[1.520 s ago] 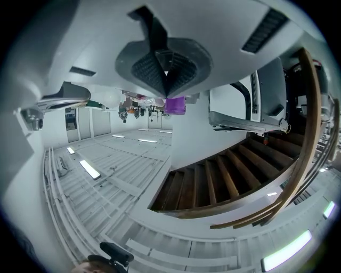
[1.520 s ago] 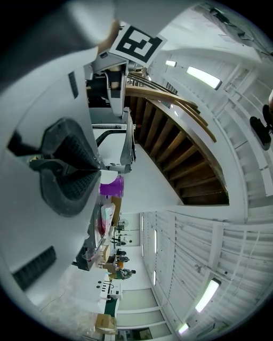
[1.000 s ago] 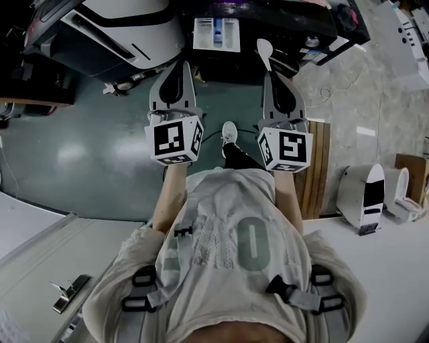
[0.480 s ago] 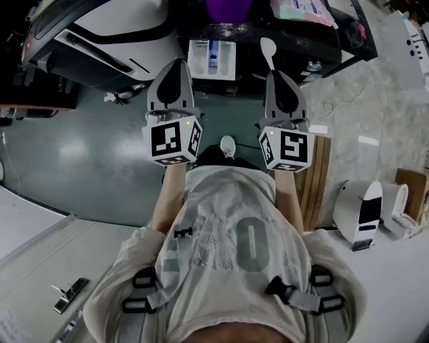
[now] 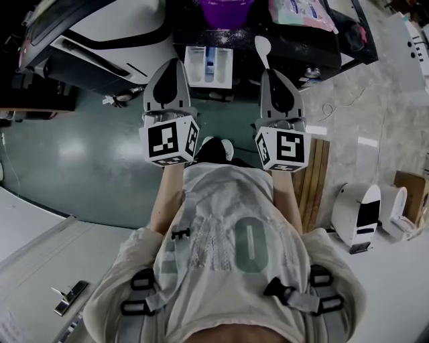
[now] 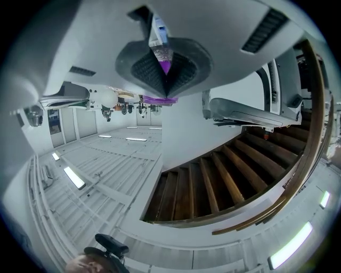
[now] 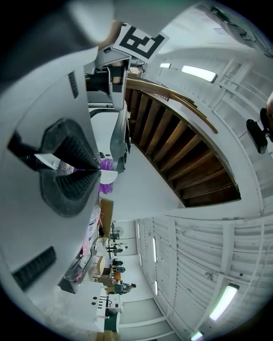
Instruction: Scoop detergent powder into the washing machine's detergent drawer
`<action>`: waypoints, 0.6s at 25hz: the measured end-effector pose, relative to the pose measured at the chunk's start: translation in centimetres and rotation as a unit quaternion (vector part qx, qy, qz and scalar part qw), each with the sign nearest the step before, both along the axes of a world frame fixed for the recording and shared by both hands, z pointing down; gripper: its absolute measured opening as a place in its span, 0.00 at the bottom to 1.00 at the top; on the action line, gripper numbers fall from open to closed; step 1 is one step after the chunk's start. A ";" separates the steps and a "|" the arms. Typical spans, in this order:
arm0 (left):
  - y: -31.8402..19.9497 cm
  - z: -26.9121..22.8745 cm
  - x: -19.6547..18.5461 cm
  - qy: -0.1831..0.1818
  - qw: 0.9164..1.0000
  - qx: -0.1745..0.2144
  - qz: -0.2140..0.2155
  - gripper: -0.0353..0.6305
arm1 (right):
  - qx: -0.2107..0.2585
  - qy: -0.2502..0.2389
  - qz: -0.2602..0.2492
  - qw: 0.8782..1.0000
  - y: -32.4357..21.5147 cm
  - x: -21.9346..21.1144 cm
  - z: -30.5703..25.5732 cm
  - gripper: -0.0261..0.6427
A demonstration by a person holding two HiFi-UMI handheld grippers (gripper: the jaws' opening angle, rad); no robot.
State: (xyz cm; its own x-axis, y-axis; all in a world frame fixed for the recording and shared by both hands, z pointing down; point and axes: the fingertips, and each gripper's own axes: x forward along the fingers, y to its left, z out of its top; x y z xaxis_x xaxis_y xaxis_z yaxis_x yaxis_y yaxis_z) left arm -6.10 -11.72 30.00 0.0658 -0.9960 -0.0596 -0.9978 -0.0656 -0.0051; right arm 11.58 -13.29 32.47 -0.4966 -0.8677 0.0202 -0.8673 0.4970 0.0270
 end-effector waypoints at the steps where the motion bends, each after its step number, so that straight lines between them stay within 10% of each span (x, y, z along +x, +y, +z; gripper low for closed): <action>1: -0.2 0.0 0.0 0.000 1.000 0.001 0.000 0.08 | 0.001 0.001 -0.001 1.000 -0.2 -0.1 -0.1 0.04; 15: -2.6 0.0 -1.3 0.005 1.000 -0.003 0.011 0.08 | 0.003 0.003 0.003 1.000 -2.2 -1.8 -0.6 0.04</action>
State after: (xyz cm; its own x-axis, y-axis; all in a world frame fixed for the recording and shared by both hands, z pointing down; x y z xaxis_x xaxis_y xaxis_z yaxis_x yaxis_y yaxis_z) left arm -7.39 -14.33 29.96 0.0873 -0.9947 -0.0549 -0.9961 -0.0877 0.0048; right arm 9.82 -15.49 31.86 -0.4918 -0.8706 0.0177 -0.8698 0.4921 0.0351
